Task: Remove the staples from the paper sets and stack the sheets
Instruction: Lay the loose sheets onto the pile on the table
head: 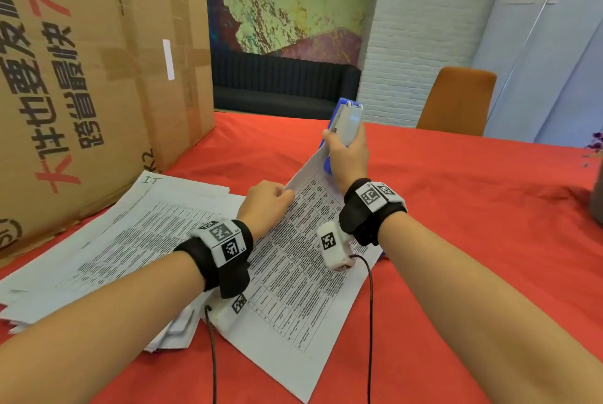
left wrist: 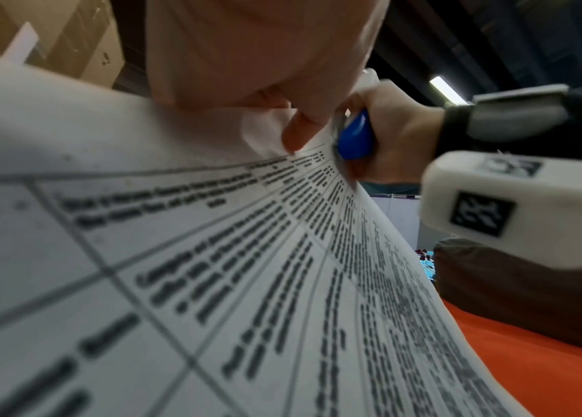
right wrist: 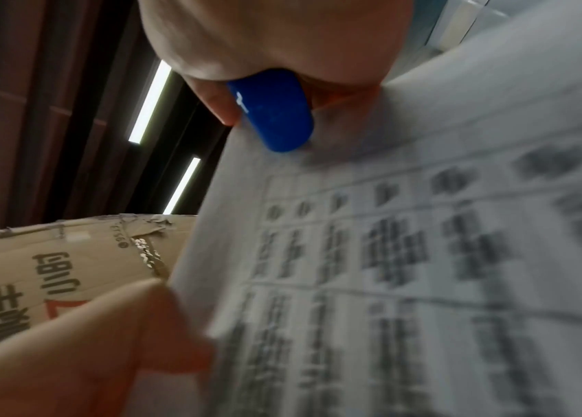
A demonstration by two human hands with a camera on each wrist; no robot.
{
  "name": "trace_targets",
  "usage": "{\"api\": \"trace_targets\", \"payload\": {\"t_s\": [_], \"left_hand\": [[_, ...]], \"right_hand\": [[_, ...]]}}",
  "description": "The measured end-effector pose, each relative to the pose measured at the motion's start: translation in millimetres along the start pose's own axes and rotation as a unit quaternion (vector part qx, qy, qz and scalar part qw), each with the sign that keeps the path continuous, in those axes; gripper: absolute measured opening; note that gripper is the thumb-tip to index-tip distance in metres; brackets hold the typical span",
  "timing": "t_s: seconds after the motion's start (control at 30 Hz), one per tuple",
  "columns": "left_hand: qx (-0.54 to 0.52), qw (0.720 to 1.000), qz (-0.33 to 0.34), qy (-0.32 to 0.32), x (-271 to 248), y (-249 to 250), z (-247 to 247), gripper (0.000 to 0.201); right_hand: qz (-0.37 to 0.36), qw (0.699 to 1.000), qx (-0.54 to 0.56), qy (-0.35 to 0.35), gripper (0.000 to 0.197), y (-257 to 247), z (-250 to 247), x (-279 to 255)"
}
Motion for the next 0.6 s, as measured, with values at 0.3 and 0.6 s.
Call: {"api": "trace_targets", "payload": {"t_s": [0.3, 0.6], "left_hand": [[0.03, 0.999, 0.007, 0.023, -5.2, 7.6, -4.3, 0.037], [-0.006, 0.998, -0.07, 0.007, 0.3, -31.9, -57.9, 0.033]], "right_hand": [[0.046, 0.998, -0.047, 0.007, 0.038, -17.3, 12.8, 14.2], [0.208, 0.974, -0.086, -0.006, 0.051, 43.6, -10.7, 47.3]]}}
Point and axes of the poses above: each hand's wrist, its own x-axis towards the middle knuckle, its own z-axis out of the palm, y = z × x, the point moved 6 cm from there along x, towards the middle knuckle, and after that the axes turned 8 degrees about -y, right-handed, at the moved point
